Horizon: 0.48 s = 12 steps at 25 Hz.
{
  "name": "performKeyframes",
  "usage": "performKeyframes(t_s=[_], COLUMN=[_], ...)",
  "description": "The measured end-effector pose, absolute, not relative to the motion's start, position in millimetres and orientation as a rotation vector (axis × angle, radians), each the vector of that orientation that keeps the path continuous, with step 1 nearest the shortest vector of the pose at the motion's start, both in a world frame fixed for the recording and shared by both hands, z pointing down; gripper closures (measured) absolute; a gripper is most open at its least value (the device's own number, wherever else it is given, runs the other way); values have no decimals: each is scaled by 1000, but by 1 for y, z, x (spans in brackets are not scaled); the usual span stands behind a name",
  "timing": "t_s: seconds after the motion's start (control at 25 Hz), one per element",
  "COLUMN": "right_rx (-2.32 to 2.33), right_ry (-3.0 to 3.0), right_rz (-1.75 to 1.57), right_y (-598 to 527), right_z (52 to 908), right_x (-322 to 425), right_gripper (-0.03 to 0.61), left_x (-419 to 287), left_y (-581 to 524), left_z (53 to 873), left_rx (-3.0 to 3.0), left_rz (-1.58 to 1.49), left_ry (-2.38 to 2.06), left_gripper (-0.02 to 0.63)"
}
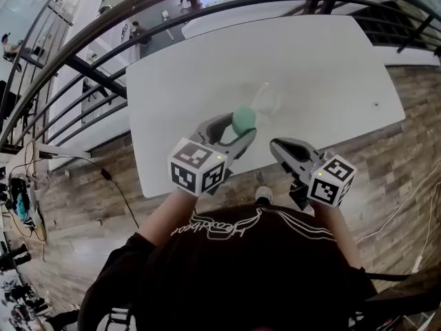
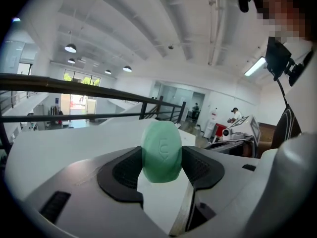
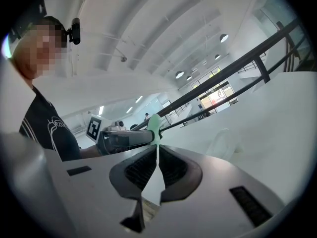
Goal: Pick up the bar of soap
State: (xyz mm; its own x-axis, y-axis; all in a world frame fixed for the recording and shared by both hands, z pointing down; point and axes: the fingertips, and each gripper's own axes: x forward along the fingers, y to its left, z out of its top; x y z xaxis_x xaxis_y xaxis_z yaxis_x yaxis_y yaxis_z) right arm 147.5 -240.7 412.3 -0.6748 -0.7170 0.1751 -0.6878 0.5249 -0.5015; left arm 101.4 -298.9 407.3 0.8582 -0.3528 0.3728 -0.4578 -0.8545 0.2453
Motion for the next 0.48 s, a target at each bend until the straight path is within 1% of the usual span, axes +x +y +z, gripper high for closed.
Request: performKeyframes(t_s=[0.28, 0.48], right_rx=[-1225, -1228], right_ry=[2719, 2726], right_rz=[-817, -766], right_y=[-199, -157], right_z=[401, 389], right_x=[63, 21], right_gripper=[557, 558], left_x=[13, -29], left_y=[-239, -192], left_z=[376, 368], left_rx=[2788, 2821], left_rz=[389, 365], left_ry=[-592, -568], left_gripper=[356, 356])
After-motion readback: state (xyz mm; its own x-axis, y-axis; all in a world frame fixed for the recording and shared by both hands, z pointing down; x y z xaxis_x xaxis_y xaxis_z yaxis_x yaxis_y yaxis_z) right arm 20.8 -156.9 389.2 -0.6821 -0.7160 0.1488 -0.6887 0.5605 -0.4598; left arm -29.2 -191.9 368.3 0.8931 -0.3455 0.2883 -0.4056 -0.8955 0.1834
